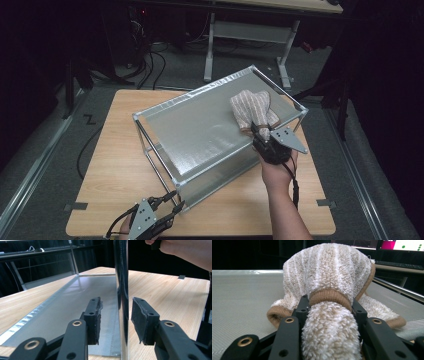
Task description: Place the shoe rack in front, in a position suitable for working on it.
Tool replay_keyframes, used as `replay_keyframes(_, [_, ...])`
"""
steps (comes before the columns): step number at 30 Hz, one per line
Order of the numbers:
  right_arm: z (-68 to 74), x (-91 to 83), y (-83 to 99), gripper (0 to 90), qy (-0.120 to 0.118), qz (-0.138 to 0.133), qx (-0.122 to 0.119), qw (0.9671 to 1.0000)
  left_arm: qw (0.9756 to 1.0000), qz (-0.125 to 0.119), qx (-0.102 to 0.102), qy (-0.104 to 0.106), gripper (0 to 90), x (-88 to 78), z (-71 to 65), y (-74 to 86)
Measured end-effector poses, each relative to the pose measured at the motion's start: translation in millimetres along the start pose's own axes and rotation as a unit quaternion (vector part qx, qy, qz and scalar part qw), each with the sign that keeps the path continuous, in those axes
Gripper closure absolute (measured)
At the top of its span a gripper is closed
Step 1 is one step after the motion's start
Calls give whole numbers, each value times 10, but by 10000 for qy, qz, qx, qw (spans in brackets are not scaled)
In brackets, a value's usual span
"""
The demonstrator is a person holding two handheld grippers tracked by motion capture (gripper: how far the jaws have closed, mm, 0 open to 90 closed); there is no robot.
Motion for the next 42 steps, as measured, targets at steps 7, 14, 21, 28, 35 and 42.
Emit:
replay_keyframes(7, [2, -216, 66, 620, 24, -49, -20, 10000, 9999, -52, 37, 81, 600, -13, -34, -11])
replay_keyframes(14, [-56, -465, 133, 619, 28, -56, -58, 10000, 9997, -82, -69, 218, 643, 4, -45, -13])
replay_keyframes(21, [-80, -519, 157, 604, 44, -133, -1, 9999, 9997, -52, -9, 229, 684, 6, -63, -20])
replay_keyframes(28, [-75, -476, 141, 584, 84, -172, 35, 9998, 9998, -27, -9, 211, 705, 13, -49, -10])
replay_keyframes(35, [-71, -415, 112, 549, 56, -190, 49, 9998, 9997, -36, 17, 246, 695, 13, -59, -12])
replay_keyframes(42, [-49, -373, 66, 398, 192, -398, -51, 9990, 9996, -37, 16, 274, 681, 22, -66, -13])
Point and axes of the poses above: each handheld gripper's, and its own axes: x roughly forward along the jaws, y roughly out of its underside, z roughly to its left, the point moved 4 cm from there along x, roughly forward along the jaws, and after that the axes turned 6 degrees about z, right-handed, at the moved point
